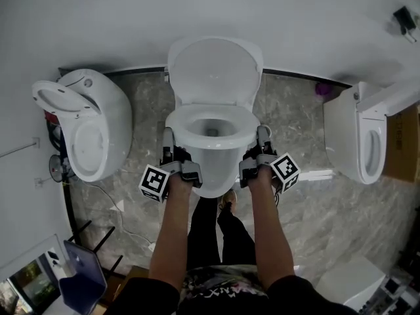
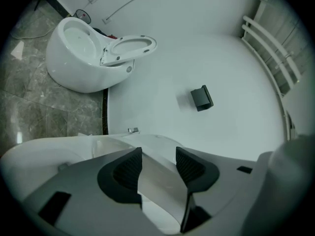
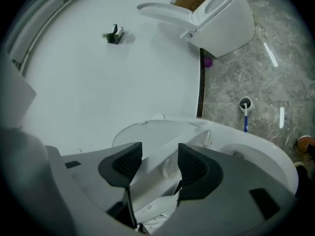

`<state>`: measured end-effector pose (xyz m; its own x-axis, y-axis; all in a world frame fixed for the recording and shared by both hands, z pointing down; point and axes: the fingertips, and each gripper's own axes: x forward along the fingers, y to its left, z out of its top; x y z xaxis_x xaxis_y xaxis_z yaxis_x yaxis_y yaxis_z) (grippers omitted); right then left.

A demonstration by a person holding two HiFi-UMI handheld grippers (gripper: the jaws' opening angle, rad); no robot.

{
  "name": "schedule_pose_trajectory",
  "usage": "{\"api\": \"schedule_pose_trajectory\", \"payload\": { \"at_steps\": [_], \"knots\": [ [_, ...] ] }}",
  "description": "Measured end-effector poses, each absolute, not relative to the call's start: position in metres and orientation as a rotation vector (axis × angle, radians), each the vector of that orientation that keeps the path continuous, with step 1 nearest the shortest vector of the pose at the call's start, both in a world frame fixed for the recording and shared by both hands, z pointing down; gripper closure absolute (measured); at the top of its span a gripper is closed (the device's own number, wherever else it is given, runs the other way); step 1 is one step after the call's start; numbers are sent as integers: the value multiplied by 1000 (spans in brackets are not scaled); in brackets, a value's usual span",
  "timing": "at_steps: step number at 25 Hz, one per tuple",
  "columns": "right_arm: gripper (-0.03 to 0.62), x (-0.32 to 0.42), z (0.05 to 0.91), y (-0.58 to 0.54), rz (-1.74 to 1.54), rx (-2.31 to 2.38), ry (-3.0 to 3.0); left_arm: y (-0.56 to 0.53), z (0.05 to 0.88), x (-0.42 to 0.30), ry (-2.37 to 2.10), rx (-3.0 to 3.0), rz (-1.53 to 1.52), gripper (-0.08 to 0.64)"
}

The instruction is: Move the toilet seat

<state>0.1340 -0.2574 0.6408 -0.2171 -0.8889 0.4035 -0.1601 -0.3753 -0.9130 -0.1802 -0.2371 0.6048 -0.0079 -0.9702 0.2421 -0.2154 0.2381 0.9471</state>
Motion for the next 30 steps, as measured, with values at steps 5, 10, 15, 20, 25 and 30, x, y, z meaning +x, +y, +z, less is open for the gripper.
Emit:
{"api": "schedule_pose_trajectory", "payload": {
  "at_steps": [5,10,15,20,25,30],
  "knots": [
    [383,134,633,-275,-1555,-1463,1211,-260,591,-179,-1434,1202,-1071,351],
    [394,134,628,-290,-1462,-1457,1168,-281,584,-179,-1391,1213,-1123,356],
    [394,133,623,-304,-1391,-1435,1137,-297,583,-181,-1364,1236,-1134,360],
    [393,135,620,-316,-1375,-1424,1142,-312,580,-178,-1346,1237,-1153,362],
    [393,135,617,-329,-1384,-1416,1164,-326,576,-176,-1331,1253,-1173,368],
    [411,135,617,-336,-1337,-1375,1195,-338,575,-175,-1332,1266,-1199,371]
  ]
}}
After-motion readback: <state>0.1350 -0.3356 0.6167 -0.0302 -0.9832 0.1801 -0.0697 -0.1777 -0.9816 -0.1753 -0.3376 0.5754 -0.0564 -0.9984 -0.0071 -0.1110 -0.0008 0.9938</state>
